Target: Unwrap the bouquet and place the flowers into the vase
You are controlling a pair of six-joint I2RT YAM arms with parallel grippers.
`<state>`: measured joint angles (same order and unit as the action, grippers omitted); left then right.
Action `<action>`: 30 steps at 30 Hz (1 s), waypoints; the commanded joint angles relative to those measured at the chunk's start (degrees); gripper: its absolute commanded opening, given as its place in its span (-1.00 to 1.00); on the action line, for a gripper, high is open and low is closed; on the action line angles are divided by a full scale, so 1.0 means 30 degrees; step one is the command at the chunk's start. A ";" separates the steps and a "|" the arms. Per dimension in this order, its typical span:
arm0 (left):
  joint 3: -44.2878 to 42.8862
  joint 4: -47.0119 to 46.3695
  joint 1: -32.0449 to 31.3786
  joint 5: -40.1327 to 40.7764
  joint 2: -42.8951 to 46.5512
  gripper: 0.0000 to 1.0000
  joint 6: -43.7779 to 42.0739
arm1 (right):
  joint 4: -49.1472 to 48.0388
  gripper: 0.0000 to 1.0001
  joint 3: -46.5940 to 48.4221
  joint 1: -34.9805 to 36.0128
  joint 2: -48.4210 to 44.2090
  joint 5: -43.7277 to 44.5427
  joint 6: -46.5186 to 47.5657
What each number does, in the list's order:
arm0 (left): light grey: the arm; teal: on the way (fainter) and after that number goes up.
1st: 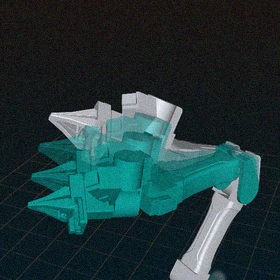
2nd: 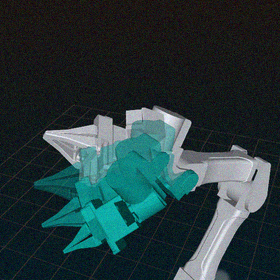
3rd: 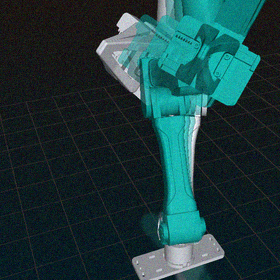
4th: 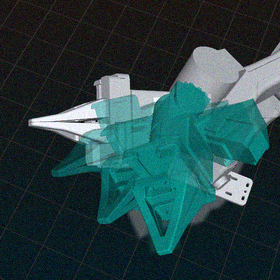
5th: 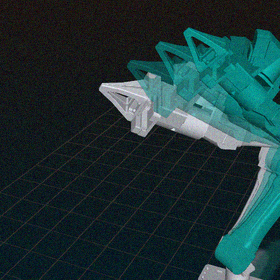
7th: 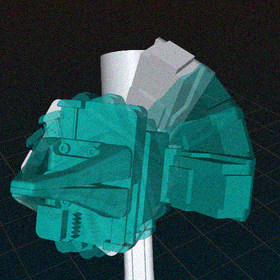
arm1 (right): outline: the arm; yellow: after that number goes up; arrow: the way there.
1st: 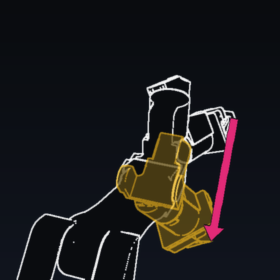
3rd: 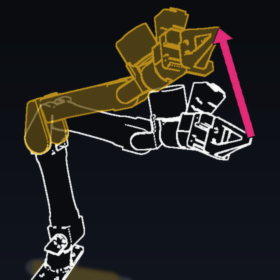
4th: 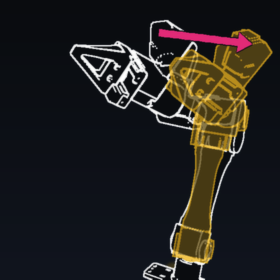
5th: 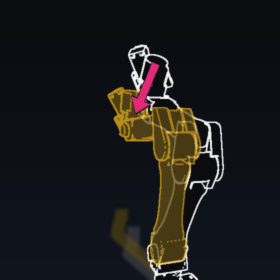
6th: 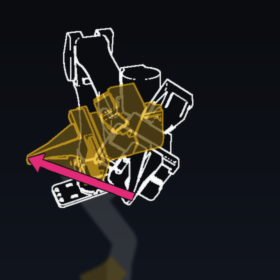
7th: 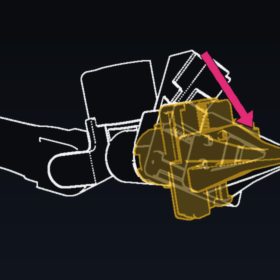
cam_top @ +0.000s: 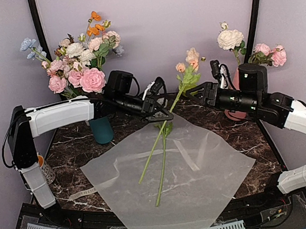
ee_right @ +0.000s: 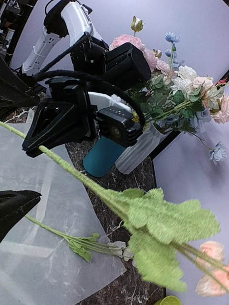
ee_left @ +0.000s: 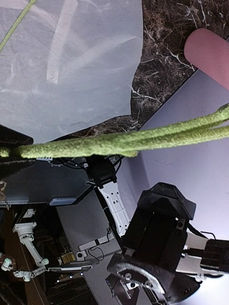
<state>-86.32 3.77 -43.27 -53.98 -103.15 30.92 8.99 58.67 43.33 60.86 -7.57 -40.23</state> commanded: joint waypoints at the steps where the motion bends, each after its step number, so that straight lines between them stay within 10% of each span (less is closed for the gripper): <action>1: -0.0404 0.1823 -0.0548 0.1226 0.0801 -1.00 -0.2200 | -0.2308 0.14 0.0015 0.0988 0.0804 0.0797 -0.0242; 30: -0.1011 0.2025 -0.1513 0.1879 0.0986 -1.00 -0.3175 | -0.1434 -0.23 0.0394 0.1581 0.2596 0.1271 0.0013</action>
<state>-87.94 9.91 -47.37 -48.49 -103.15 22.81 6.85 58.70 47.64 68.93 -3.09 -41.01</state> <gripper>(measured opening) 0.061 0.405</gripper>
